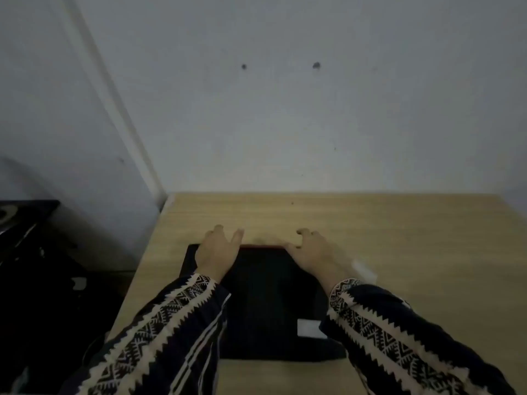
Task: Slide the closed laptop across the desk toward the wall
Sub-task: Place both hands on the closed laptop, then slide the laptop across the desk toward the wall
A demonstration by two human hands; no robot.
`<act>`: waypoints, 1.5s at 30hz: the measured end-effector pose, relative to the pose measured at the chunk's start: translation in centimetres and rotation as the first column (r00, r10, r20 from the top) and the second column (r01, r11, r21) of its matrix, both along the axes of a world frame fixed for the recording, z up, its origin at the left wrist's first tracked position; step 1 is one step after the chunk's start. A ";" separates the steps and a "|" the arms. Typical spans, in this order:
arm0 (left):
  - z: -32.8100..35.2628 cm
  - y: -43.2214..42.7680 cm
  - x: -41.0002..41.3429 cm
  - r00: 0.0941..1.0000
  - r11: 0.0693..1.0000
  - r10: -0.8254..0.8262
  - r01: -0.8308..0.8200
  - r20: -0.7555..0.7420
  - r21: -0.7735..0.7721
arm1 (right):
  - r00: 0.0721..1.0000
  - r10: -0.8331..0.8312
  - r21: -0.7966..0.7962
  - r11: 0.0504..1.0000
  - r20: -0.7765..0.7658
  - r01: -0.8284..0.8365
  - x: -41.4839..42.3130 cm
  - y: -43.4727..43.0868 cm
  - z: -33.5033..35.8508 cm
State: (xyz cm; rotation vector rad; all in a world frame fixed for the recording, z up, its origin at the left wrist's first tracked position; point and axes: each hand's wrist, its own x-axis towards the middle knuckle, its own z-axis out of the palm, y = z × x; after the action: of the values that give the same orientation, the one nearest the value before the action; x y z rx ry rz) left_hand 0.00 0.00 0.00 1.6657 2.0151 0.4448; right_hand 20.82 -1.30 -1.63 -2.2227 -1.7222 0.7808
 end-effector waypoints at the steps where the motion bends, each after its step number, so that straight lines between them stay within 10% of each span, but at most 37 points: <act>1: -0.5 -0.3 -0.5 0.999 0.999 0.011 -0.012 -0.030 -0.036 | 1.000 -0.014 -0.062 0.998 0.016 0.015 -0.3 -0.4 -0.7; 15: -8.5 -4.4 -6.6 0.946 0.902 0.311 -0.324 -0.093 -0.285 | 0.842 -0.536 -0.228 0.814 0.060 0.534 -1.9 -5.6 -6.3; 28: -8.4 -4.0 -7.5 0.843 0.757 0.535 -0.508 -0.054 -0.411 | 0.791 -0.586 -0.209 0.763 0.174 0.611 -1.3 -7.0 -6.3; 45: -8.5 -4.3 -8.9 0.859 0.802 0.498 -0.403 0.120 -0.441 | 0.686 -0.670 -0.335 0.740 -0.283 0.584 3.5 -7.1 -9.9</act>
State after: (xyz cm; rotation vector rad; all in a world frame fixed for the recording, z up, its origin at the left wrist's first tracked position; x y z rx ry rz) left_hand -8.86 -4.34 -8.52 0.8333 2.1396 0.3308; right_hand 24.37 -8.43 -11.55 -2.3485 -0.6163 1.1507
